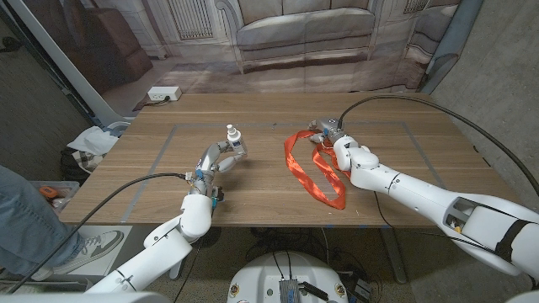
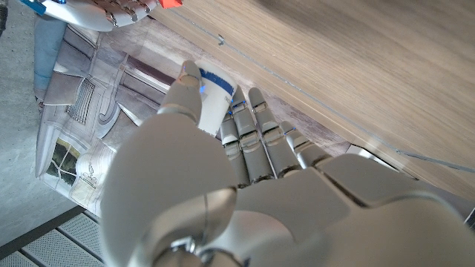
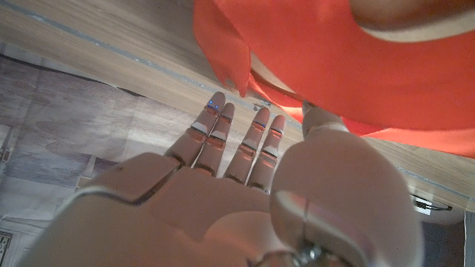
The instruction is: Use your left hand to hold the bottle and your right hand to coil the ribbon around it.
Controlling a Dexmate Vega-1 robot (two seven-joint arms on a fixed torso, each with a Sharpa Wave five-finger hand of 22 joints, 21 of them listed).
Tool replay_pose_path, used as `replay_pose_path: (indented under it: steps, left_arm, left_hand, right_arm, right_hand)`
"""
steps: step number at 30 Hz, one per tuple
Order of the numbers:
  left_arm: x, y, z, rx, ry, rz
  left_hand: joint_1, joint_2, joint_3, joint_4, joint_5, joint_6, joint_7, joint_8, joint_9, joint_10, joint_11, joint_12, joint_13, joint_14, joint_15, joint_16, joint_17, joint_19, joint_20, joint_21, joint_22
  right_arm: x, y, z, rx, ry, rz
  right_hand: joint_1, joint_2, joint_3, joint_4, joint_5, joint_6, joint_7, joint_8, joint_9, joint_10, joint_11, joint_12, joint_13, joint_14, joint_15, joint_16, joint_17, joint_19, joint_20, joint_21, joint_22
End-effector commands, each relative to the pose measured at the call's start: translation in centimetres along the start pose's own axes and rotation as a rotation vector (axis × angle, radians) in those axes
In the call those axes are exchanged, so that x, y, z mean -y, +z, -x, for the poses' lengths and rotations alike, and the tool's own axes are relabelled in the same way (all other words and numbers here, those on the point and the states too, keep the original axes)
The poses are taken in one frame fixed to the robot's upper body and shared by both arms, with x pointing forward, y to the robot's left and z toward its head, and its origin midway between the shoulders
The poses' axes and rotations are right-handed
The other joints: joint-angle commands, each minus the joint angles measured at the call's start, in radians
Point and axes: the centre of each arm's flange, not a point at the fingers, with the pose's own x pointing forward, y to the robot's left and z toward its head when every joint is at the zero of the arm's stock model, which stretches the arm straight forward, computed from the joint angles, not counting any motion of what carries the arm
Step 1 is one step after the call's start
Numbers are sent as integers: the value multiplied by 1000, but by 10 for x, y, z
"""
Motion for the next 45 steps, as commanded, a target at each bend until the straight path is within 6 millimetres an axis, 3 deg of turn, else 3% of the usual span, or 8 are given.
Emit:
replay_pose_path:
  steps: [1,5,12,18,21,24,27,45]
  left_arm:
    - [1,-2,1,-6,3,13]
    - [2,-2,1,-5,2,14]
    - [3,-1,1,-4,5,18]
    - [5,-1,1,-5,5,27]
    - [6,-1,1,-7,6,32]
    - [6,0,2,-8,6,35]
    - [7,0,2,-8,8,36]
    - [8,8,-6,14,-2,31]
  left_hand:
    - [14,27,162,154,6,139,-52,25,3,155,-146,34,231,-7,-70,0,5,5,8,0,2]
    - [12,27,164,154,6,141,-51,27,4,155,-145,33,234,-6,-70,0,6,4,8,-1,2]
    - [9,26,168,155,6,141,-52,27,5,155,-147,32,239,-8,-70,0,5,3,10,-1,2]
    - [8,25,171,154,6,141,-53,28,5,157,-148,31,243,-7,-71,0,5,3,10,-1,2]
    - [6,25,175,155,6,139,-51,28,6,157,-149,30,246,-9,-70,0,6,3,12,-1,2]
    - [4,24,177,155,6,138,-52,28,6,158,-147,30,248,-8,-70,0,6,3,12,0,3]
    - [4,23,178,155,6,139,-52,28,7,159,-149,30,250,-7,-71,1,5,3,12,0,3]
    - [-1,19,189,153,6,141,-52,30,7,161,-150,27,261,-7,-72,1,5,3,12,0,3]
  right_arm:
    - [-8,-6,-5,-12,-5,22]
    - [-12,-13,-7,-22,-16,33]
    - [-16,-19,-8,-20,-41,43]
    - [-15,-20,-6,1,-97,43]
    - [-13,-19,-5,15,-125,42]
    - [-9,-18,-4,28,-158,35]
    - [-3,-16,-2,42,-195,20]
    - [53,-7,34,137,-435,-80]
  right_hand:
    - [20,14,-10,4,-1,96,-1,24,5,109,-1,23,6,72,-118,12,-1,55,-88,24,6]
    - [35,31,-10,4,-5,189,-3,40,7,201,-2,36,6,155,-134,19,-1,102,-105,47,10]
    - [49,45,-5,3,-4,235,-3,44,7,279,-2,48,8,217,-147,23,1,142,-129,68,14]
    - [79,56,3,-4,-5,310,-2,64,13,382,-2,65,11,279,-159,17,2,172,-140,90,20]
    - [91,63,3,-1,-7,358,-2,83,20,436,-1,72,12,315,-163,16,7,160,-142,92,22]
    - [98,63,1,-1,-8,373,-1,89,20,473,-1,82,19,353,-164,24,10,112,-136,76,21]
    - [101,56,-2,-1,-7,384,-1,93,21,493,0,90,27,351,-164,13,7,85,-130,67,21]
    - [124,55,-2,-6,-2,409,1,108,32,514,2,104,47,351,-173,5,17,22,-95,43,18]
